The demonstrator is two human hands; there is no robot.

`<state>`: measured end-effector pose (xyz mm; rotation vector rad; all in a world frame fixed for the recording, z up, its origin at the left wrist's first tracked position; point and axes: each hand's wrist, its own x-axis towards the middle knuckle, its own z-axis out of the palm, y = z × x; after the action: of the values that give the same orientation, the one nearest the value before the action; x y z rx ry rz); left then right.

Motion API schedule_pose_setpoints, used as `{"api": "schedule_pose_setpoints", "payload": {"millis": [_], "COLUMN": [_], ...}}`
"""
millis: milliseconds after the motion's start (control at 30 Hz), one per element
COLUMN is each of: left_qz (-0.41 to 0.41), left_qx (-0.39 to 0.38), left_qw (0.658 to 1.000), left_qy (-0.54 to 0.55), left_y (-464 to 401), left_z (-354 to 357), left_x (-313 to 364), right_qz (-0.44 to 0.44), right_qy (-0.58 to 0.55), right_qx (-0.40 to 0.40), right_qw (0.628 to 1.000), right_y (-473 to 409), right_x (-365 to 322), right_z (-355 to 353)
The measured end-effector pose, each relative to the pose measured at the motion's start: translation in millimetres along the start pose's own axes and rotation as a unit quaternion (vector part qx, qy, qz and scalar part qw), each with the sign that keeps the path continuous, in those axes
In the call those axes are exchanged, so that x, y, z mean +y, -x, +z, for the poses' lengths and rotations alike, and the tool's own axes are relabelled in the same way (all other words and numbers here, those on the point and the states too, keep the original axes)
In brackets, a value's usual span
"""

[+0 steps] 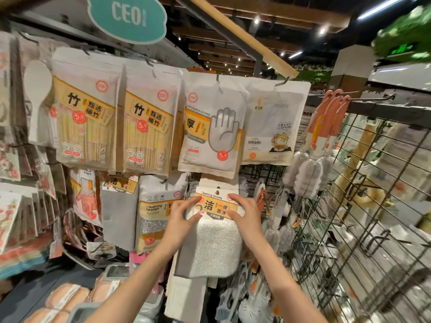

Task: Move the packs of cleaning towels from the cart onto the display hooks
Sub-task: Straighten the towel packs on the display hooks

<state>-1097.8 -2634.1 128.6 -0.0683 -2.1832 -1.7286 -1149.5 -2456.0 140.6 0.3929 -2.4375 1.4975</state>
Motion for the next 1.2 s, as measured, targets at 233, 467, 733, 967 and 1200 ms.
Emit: {"api": "schedule_pose_setpoints", "payload": {"millis": [233, 467, 733, 967, 1200], "left_qz": [0.023, 0.117, 0.101, 0.106, 0.100], "left_qx": [-0.004, 0.011, -0.010, -0.027, -0.043], "left_qw": [0.995, 0.926, 0.918, 0.905, 0.896], "left_qy": [-0.097, -0.359, -0.384, -0.412, -0.430], "left_y": [-25.2, -43.9, -58.7, -68.1, -84.0], "left_z": [14.8, 33.8, 40.9, 41.0, 43.0], "left_x": [-17.2, -35.8, -48.2, -60.0, -65.3], "right_qz": [-0.012, -0.069, -0.076, -0.071, -0.062], "right_qy": [0.067, 0.251, 0.281, 0.314, 0.339], "right_qx": [0.027, 0.054, 0.013, 0.016, 0.034], "right_qw": [0.997, 0.964, 0.956, 0.947, 0.938], "right_y": [-13.1, -13.0, -24.7, -32.9, -48.2], "right_x": [13.2, 28.4, 43.0, 53.5, 59.3], "right_z": [10.1, 20.0, 22.0, 27.9, 33.8]}}
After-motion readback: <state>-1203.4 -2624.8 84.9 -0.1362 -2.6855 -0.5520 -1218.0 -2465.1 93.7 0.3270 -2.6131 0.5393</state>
